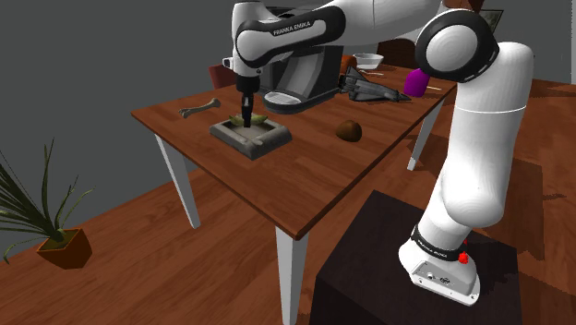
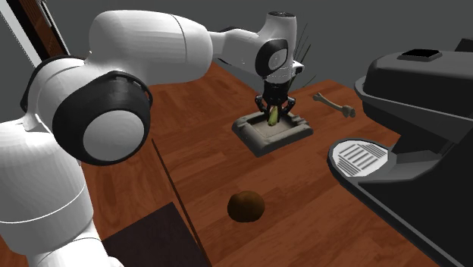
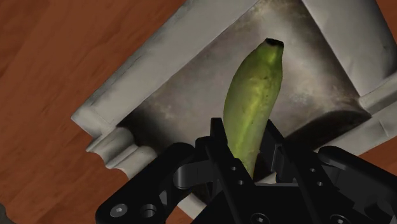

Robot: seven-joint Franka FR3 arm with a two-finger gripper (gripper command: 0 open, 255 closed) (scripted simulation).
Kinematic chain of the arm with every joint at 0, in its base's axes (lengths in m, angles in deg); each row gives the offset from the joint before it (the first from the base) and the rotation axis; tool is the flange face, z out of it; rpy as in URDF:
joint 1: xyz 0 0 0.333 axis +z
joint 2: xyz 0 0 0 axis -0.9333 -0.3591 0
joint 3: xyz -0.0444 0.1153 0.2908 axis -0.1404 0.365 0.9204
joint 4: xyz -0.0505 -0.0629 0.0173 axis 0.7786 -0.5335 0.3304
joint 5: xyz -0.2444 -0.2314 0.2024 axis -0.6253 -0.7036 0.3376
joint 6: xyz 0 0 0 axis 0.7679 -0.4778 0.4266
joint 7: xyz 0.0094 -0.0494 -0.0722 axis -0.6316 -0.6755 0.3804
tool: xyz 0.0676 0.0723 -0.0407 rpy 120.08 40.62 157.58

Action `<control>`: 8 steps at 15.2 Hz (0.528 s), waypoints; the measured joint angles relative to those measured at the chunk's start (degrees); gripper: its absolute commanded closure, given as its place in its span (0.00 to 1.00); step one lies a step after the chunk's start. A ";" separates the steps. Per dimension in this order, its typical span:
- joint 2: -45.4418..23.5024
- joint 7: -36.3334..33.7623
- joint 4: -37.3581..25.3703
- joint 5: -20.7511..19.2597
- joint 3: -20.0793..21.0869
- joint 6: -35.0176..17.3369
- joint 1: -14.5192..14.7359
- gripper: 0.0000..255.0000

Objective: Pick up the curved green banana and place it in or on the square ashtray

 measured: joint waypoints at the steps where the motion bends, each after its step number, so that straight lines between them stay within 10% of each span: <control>1: 0.00 0.00 0.00 0.00 0.00 -0.01 0.00 0.00; 8: 0.19 -0.02 -1.81 0.00 0.00 1.95 0.00 0.00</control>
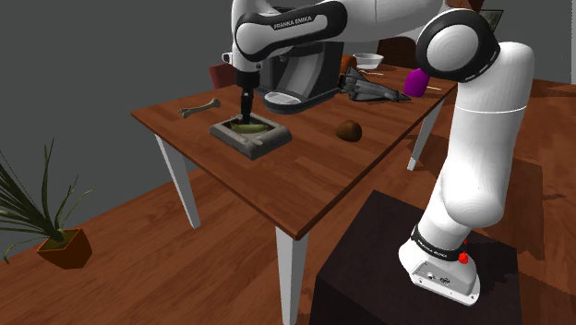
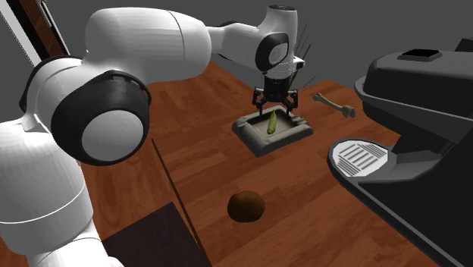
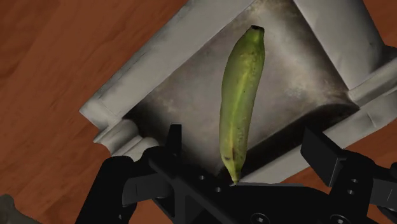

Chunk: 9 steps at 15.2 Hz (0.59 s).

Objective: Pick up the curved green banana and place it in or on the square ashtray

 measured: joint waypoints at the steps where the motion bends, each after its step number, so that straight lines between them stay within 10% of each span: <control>1: 0.38 -0.02 -1.32 0.01 0.00 1.67 0.00 0.00; 9: 0.82 0.02 -4.05 0.02 -0.03 4.91 -0.05 0.00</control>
